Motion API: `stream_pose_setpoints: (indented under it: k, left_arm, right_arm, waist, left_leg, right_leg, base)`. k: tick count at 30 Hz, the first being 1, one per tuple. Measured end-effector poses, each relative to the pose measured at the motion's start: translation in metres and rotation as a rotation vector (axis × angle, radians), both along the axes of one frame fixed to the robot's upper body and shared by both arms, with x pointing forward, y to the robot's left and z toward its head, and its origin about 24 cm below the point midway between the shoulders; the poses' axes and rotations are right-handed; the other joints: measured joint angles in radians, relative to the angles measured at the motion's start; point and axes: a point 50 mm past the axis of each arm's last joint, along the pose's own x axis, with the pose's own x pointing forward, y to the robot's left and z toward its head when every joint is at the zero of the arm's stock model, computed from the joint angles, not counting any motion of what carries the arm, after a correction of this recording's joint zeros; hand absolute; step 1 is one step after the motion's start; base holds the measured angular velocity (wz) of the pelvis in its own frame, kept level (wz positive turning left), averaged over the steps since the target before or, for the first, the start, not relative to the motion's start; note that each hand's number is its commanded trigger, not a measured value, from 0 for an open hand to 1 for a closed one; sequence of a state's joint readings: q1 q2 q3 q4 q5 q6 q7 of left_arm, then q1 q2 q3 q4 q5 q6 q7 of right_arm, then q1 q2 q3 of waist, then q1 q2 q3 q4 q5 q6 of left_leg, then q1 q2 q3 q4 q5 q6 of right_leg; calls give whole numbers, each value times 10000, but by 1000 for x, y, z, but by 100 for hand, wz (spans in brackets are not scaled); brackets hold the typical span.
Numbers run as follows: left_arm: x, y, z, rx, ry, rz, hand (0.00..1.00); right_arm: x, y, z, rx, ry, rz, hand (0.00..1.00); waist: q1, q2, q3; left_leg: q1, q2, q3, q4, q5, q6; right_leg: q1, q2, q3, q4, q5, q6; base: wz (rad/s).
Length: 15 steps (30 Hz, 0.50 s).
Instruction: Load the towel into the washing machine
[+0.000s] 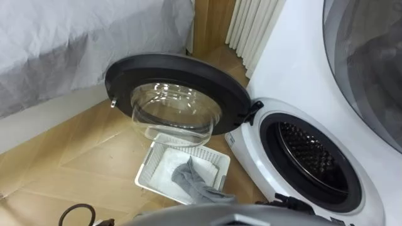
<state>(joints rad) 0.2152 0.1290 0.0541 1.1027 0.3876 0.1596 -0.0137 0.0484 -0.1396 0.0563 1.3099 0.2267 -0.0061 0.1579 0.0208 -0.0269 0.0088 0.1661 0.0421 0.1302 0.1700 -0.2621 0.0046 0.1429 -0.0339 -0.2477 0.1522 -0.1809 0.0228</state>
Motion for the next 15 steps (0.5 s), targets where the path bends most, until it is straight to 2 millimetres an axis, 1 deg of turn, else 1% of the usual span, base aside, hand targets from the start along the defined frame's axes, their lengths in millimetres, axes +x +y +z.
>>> stream_pose_setpoints:
  k: [10, 13, 15]
  left_arm:
    - [-1, 0, 0, 2, -74, -147, 0]
    - [2, 0, 0, 60, -128, -283, 0]
    - [7, 0, 0, 98, -258, -447, 0]
  right_arm:
    - [1, 0, 0, 149, -162, 22, 0]
    - [0, 0, 0, 154, -179, -31, 0]
    - [2, 0, 1, 191, -240, 23, 0]
  waist:
    - [-184, 49, -21]
    - [-163, 80, -23]
    - [-171, 149, -51]
  left_leg:
    - [-5, 0, 3, -1, 0, 0]
    - [-38, 1, 5, -3, -1, -1]
    - [-208, 2, 10, 26, 0, 0]
  right_leg:
    - [-3, -2, 7, 0, 0, 0]
    - [-42, 1, -4, 1, 0, 0]
    - [-225, -6, 7, 30, 9, -14]
  base:
    - [0]
    - [0]
    - [0]
